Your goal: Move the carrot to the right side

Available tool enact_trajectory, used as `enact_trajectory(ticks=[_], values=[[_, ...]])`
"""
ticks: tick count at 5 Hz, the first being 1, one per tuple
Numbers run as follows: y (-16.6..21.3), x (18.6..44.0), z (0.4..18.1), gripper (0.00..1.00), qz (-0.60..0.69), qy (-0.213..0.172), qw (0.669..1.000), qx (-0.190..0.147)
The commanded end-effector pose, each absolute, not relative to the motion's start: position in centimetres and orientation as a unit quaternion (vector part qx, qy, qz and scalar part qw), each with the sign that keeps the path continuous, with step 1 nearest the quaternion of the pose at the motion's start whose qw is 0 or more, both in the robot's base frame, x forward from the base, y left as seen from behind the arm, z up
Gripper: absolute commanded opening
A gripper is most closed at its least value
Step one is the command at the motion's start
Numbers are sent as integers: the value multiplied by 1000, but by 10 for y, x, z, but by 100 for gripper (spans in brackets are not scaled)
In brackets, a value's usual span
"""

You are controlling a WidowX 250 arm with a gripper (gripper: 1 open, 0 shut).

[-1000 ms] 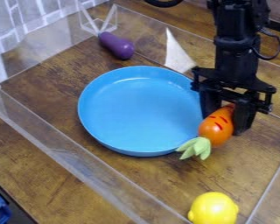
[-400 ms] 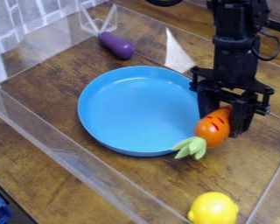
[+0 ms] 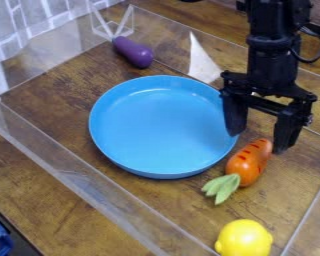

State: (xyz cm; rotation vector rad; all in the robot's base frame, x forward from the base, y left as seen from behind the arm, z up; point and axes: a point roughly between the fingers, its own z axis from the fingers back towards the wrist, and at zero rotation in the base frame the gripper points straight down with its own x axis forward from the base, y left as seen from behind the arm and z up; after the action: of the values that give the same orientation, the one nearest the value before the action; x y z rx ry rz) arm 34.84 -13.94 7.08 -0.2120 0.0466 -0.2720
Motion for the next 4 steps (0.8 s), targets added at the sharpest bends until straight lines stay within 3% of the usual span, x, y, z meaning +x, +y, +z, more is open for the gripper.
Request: enact_trajectory(ticks=[1, 4], values=[[-141, 355, 111, 100, -144, -32, 984, -102], [-144, 351, 129, 100, -154, -57, 983, -78]])
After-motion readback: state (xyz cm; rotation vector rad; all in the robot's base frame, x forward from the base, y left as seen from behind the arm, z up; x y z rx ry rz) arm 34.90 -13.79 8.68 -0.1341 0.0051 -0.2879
